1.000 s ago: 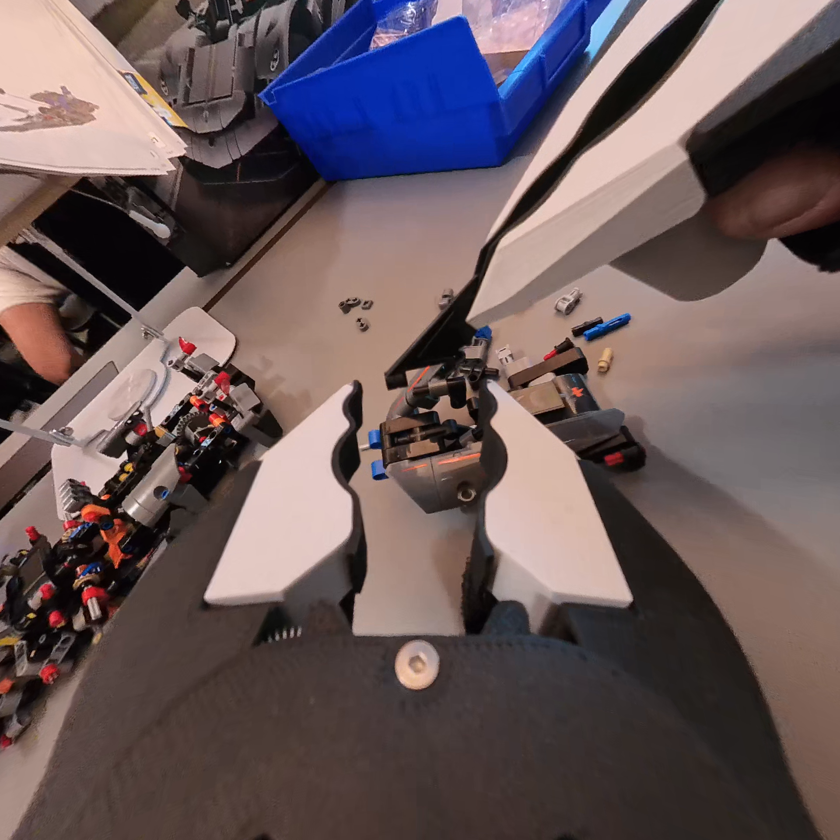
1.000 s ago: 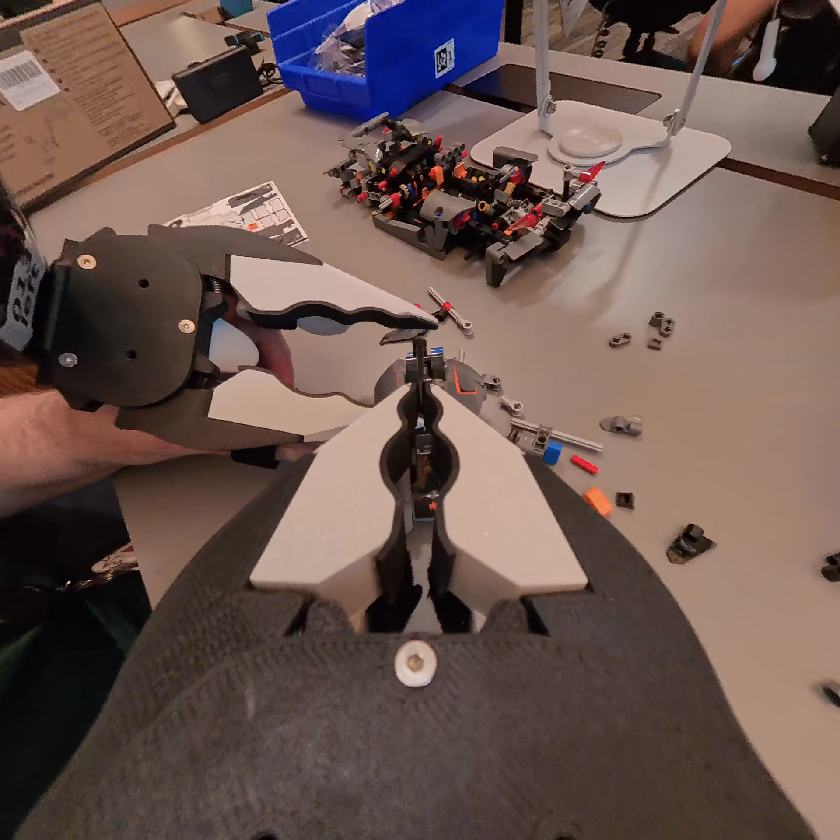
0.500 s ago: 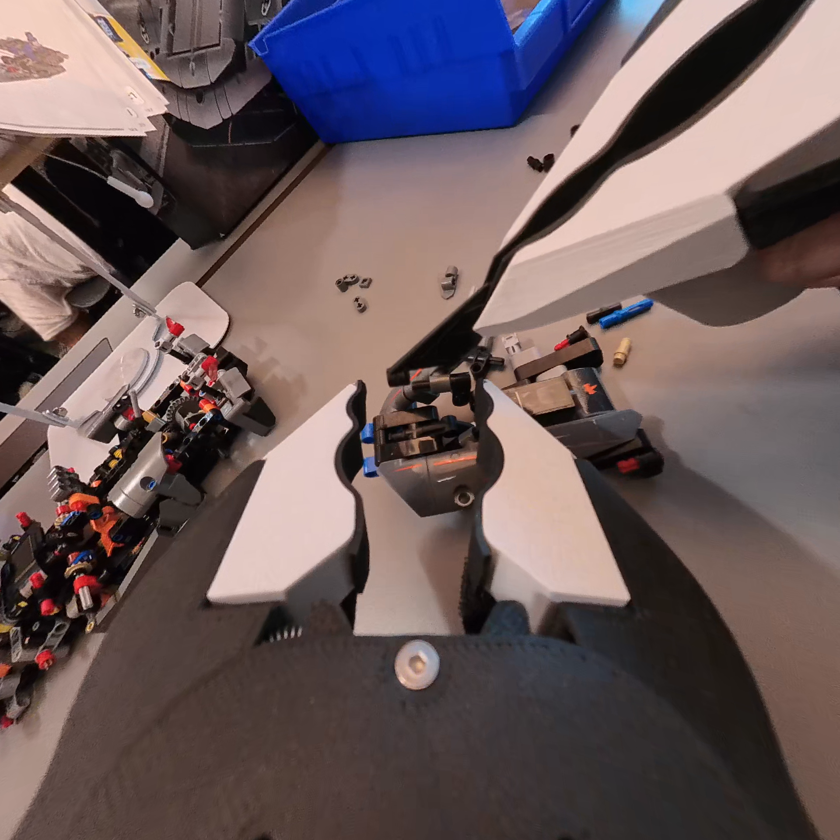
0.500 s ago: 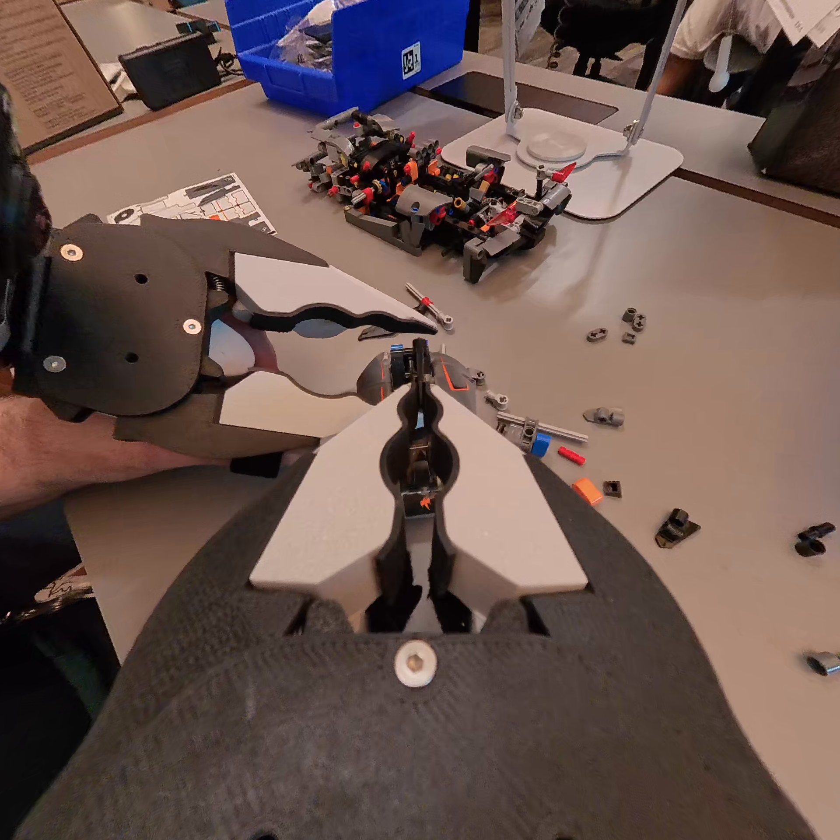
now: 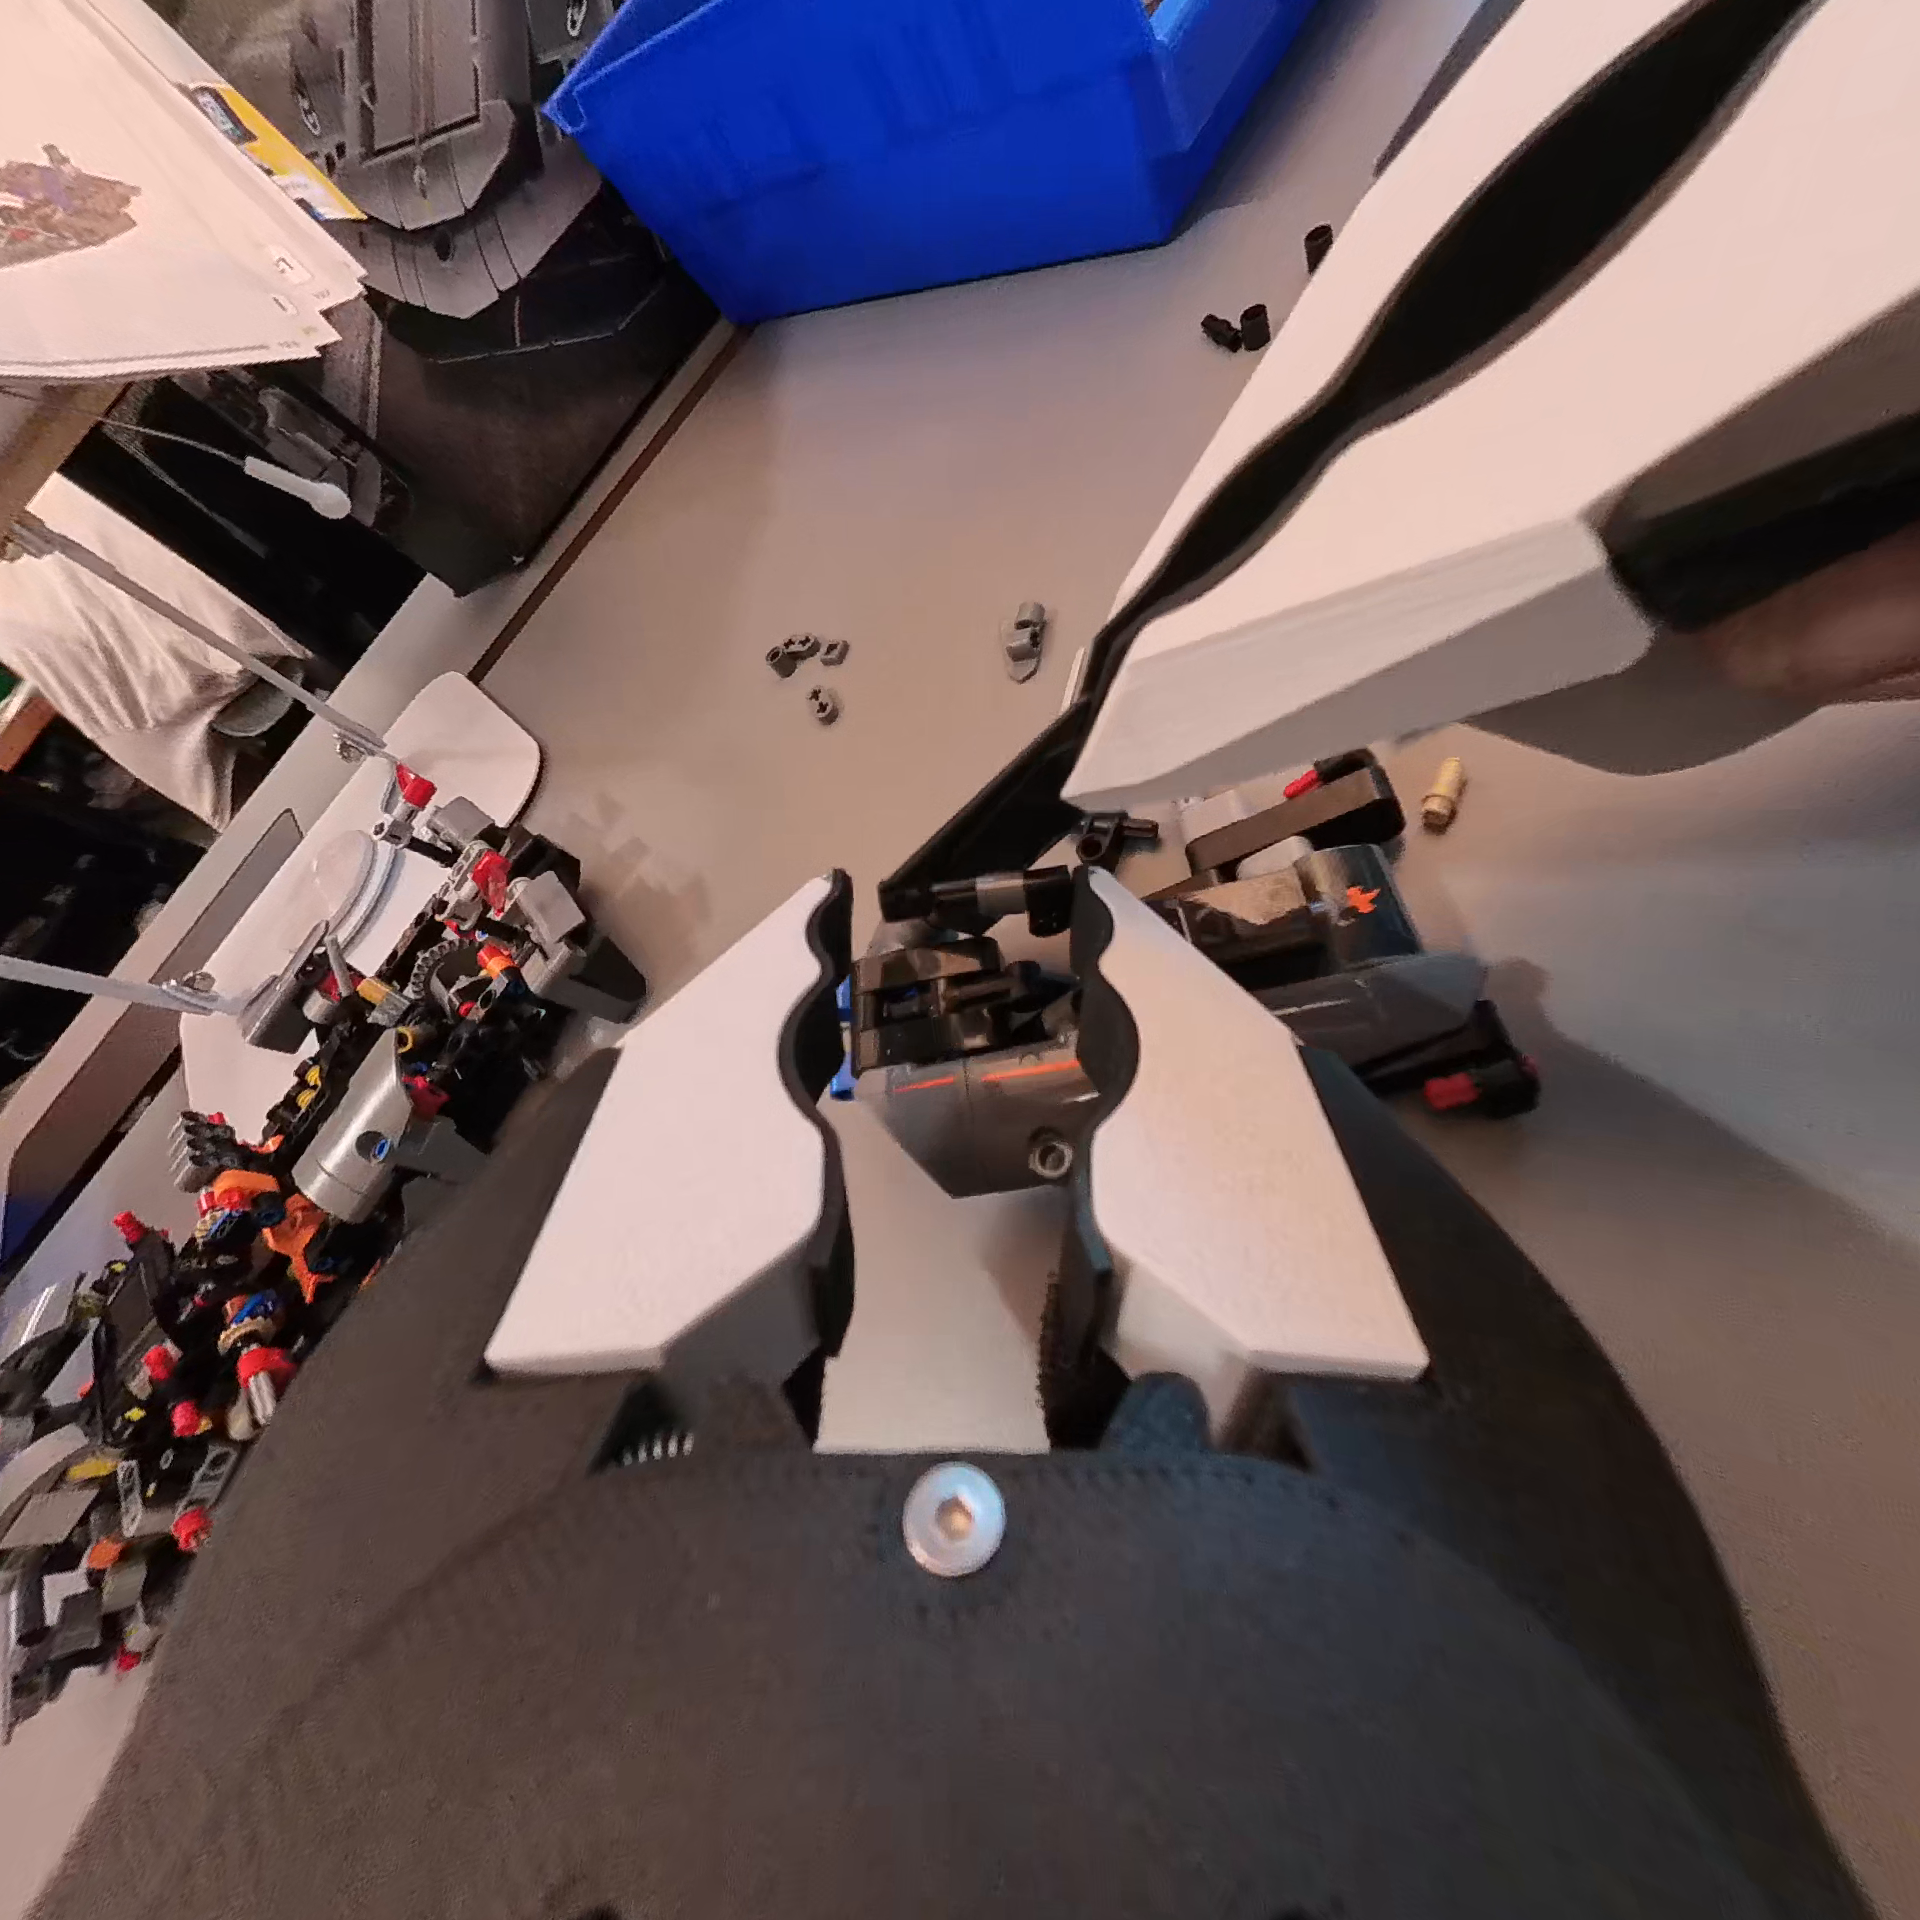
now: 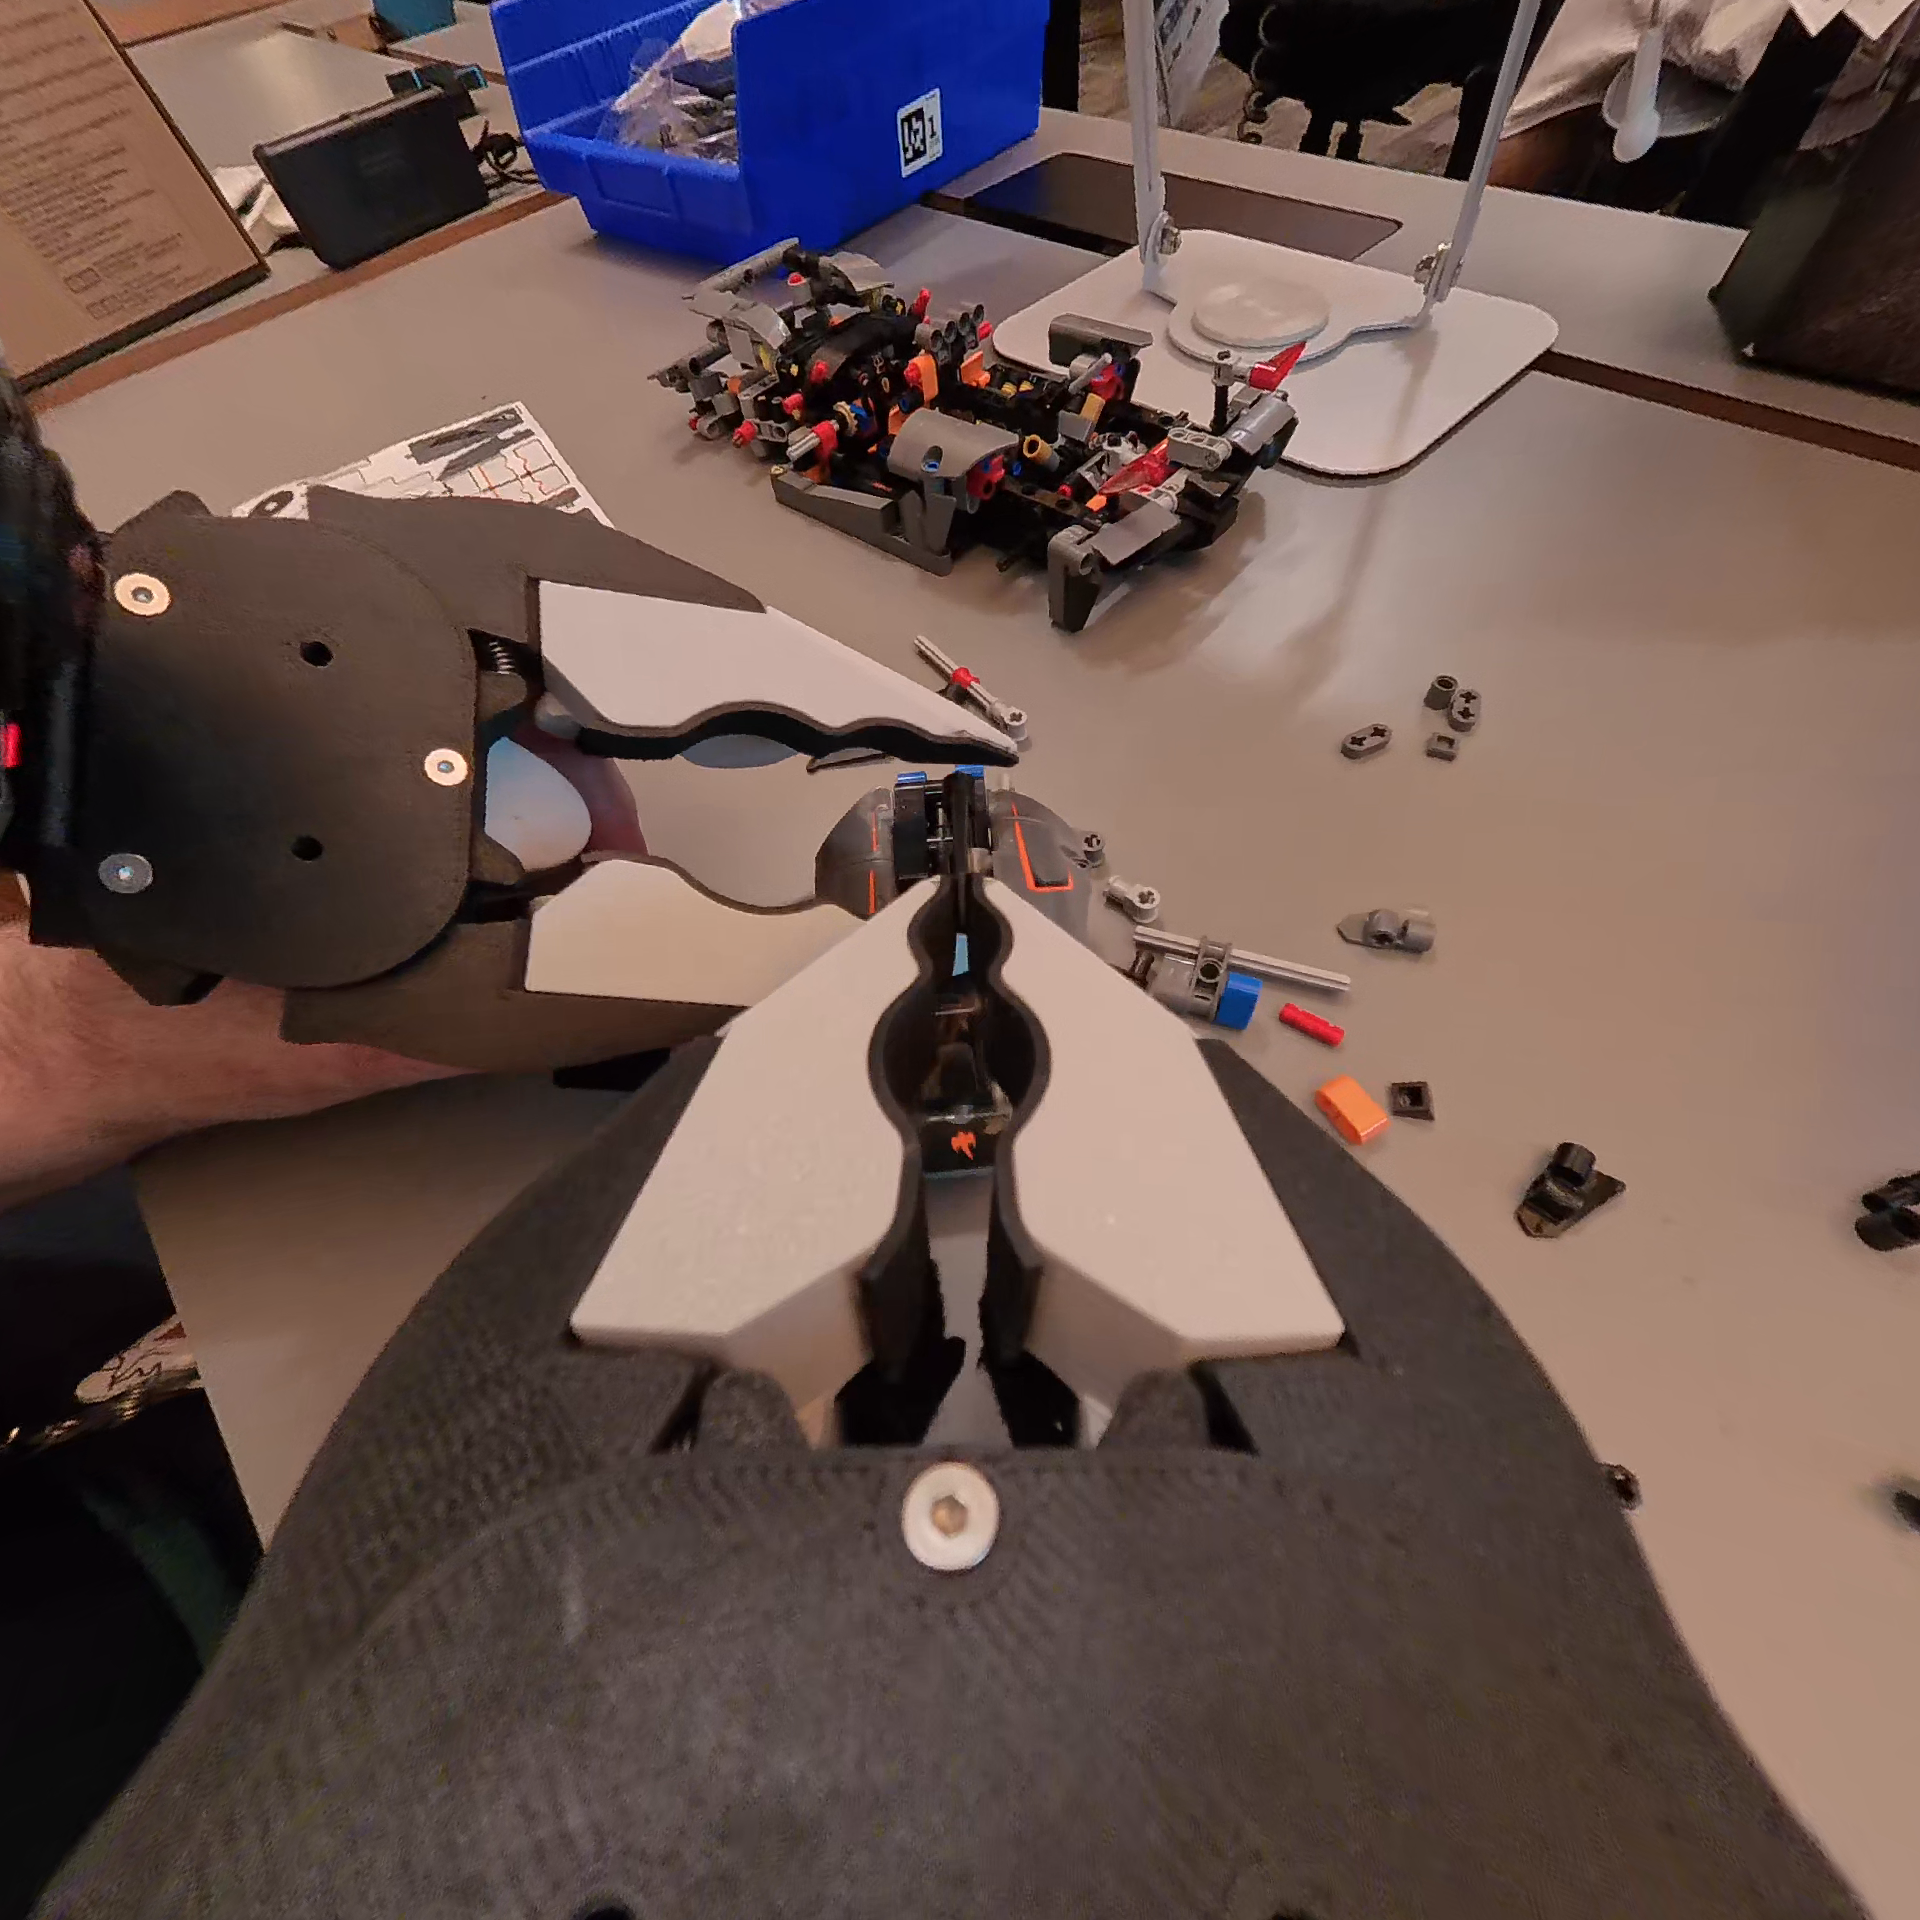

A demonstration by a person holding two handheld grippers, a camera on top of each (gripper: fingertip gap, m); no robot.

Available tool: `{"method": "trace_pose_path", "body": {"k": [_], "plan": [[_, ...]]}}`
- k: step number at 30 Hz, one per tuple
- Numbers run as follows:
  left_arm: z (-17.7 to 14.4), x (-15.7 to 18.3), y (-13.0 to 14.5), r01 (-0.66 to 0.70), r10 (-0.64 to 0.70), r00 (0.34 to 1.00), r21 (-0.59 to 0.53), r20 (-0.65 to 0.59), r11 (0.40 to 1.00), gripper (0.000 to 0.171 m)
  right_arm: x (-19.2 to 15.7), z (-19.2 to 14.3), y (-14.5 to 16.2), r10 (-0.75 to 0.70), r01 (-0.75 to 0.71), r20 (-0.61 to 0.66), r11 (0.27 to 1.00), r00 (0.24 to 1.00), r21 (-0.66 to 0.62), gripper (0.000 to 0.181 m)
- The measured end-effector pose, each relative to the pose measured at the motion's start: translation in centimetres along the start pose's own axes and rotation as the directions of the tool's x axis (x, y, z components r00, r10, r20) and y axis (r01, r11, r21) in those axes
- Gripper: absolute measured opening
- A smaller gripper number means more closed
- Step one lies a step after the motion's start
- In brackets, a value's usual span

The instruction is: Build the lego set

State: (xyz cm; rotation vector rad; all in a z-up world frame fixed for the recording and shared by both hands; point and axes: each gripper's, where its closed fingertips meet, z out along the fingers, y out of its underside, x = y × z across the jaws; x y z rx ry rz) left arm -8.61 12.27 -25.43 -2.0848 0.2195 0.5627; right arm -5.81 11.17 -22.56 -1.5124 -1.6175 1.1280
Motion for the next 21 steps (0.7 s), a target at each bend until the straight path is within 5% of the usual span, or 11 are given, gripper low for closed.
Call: {"method": "trace_pose_path", "body": {"k": [21], "plan": [[0.63,-0.14,0.05,-0.003,0.003,1.0,-0.016,0.002,1.0,0.035,0.65,0.41,-0.23,0.005,-0.007,-0.062,1.0,0.998,-0.024,0.0]]}}
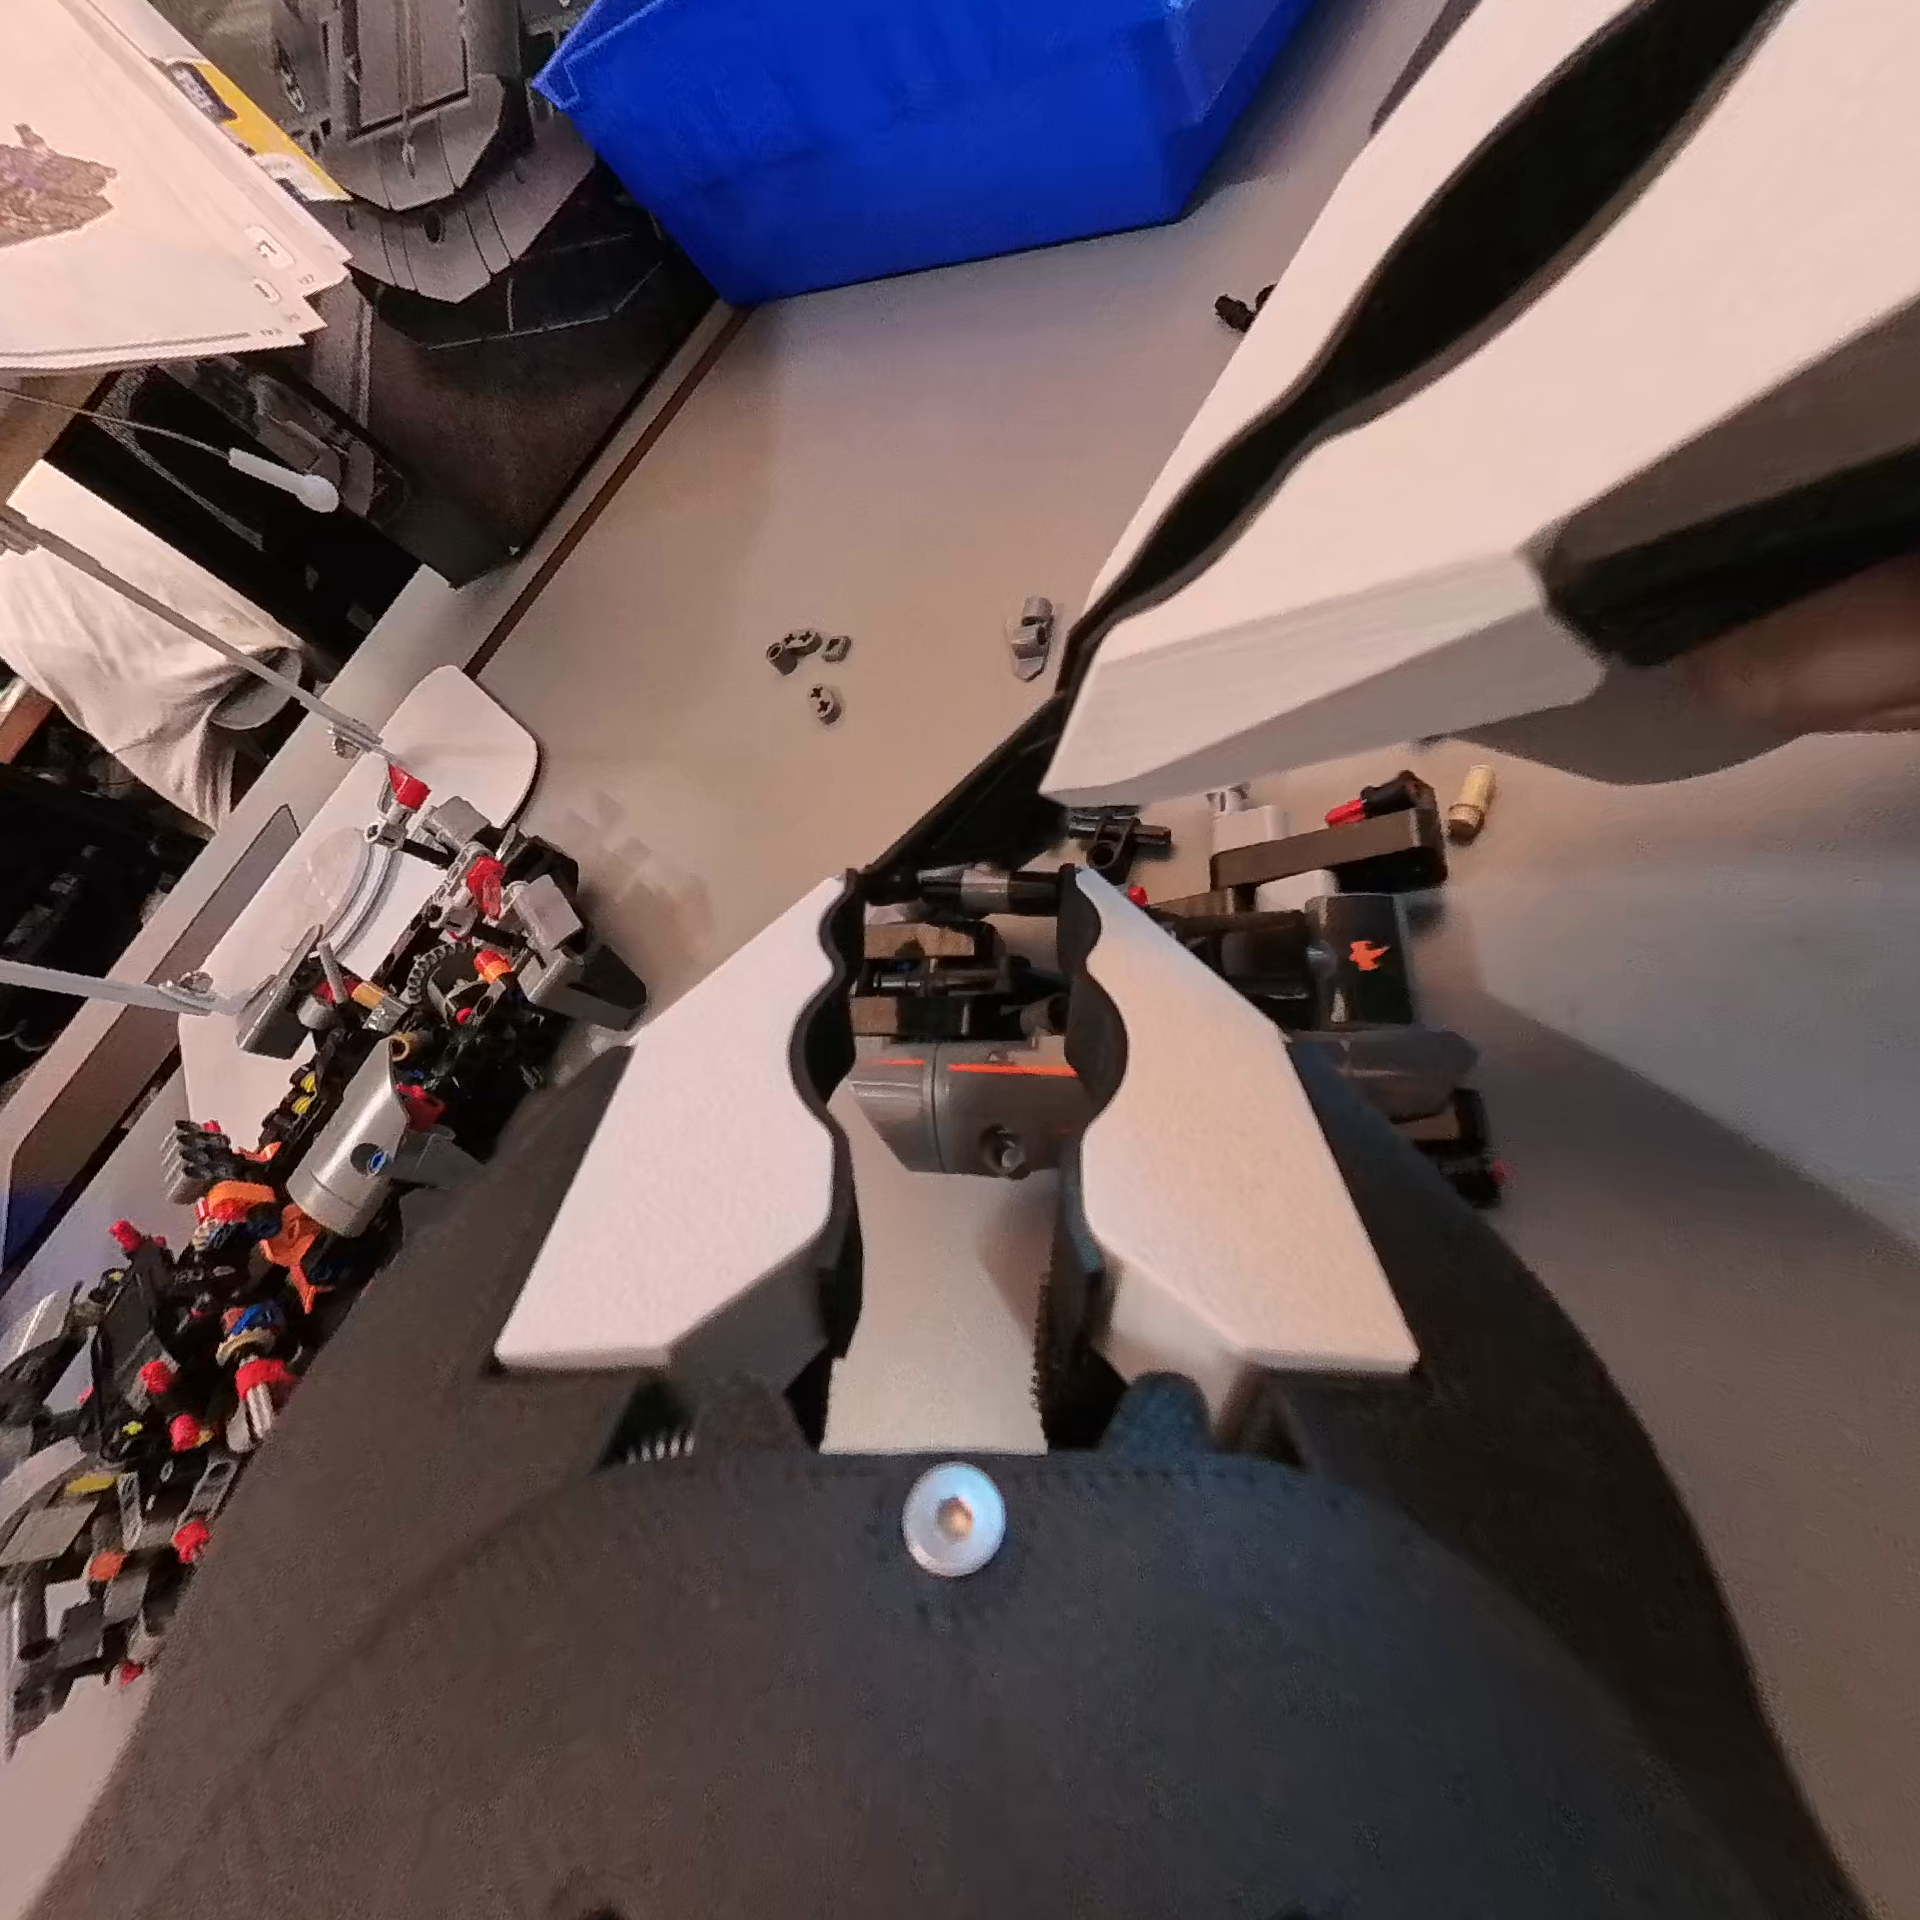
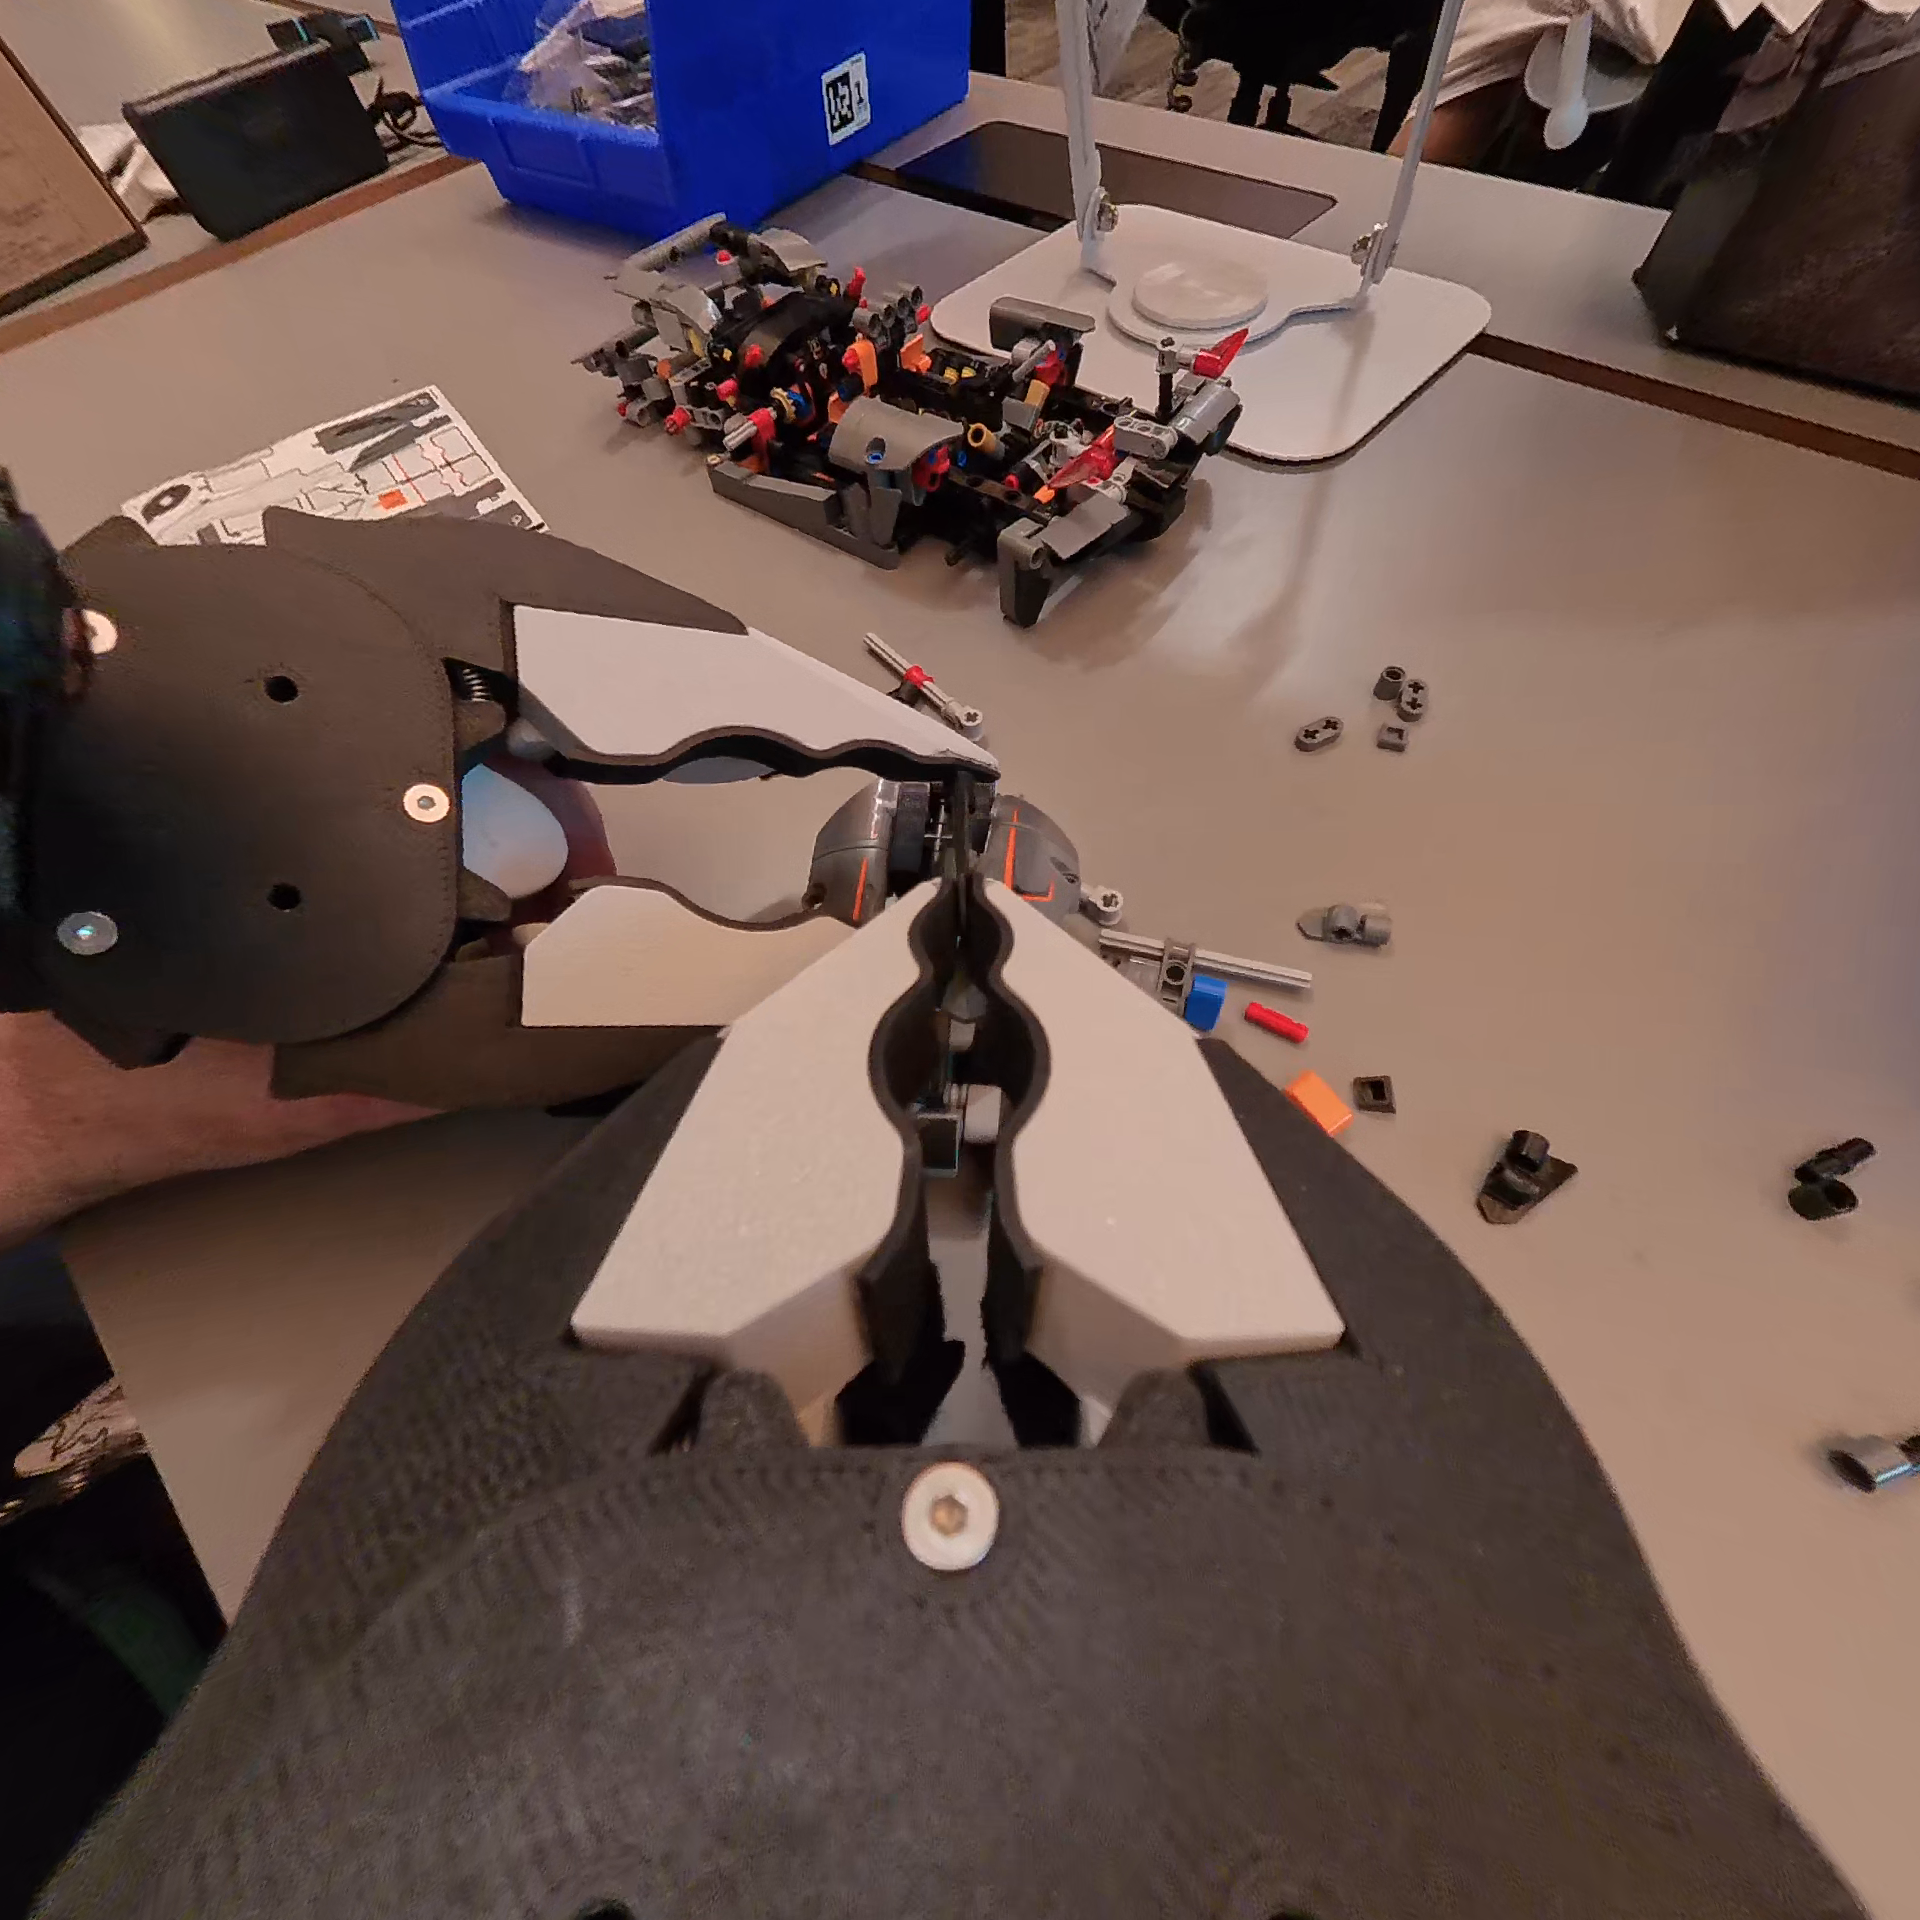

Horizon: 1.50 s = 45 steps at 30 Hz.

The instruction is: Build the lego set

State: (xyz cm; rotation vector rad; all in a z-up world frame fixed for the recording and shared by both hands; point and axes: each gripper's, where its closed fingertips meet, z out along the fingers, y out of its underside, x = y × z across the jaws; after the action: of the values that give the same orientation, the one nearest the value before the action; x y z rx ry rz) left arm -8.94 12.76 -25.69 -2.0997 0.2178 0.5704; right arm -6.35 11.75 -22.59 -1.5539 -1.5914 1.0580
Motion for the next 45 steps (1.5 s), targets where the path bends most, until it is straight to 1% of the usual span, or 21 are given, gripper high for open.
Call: {"method": "trace_pose_path", "body": {"k": [10,17,25,30,36,45], "plan": [[0.09,0.1,0.02,-0.003,0.003,1.0,-0.002,-0.01,1.0,0.033,0.04,0.22,0.27,-0.005,0.005,-0.012,1.0,1.0,-0.014,0.0],[0.15,-0.05,0.04,0.002,-0.002,1.0,-0.005,-0.004,1.0,0.034,-0.04,-0.02,-0.08,0.014,-0.014,0.002,1.0,1.0,0.008,0.0],[0.27,-0.06,0.12,-0.002,0.002,1.0,-0.01,-0.004,1.0,0.032,-0.06,-0.08,0.08,0.026,-0.026,0.006,0.999,1.0,0.019,0.0],[0.37,-0.46,0.06,0.002,-0.002,1.0,-0.006,0.022,1.0,0.037,0.23,0.17,-0.13,0.011,-0.011,-0.018,1.0,1.0,0.02,0.0],[0.51,-0.39,0.1,0.006,-0.006,1.0,-0.012,0.015,1.0,0.038,0.09,0.64,0.15,0.004,-0.004,-0.018,1.0,1.0,0.003,0.0],[0.46,-0.1,0.1,-0.002,0.002,1.0,-0.014,-0.005,1.0,0.033,-0.04,0.46,0.19,0.001,0.0,-0.025,1.0,1.0,0.011,0.0]]}}
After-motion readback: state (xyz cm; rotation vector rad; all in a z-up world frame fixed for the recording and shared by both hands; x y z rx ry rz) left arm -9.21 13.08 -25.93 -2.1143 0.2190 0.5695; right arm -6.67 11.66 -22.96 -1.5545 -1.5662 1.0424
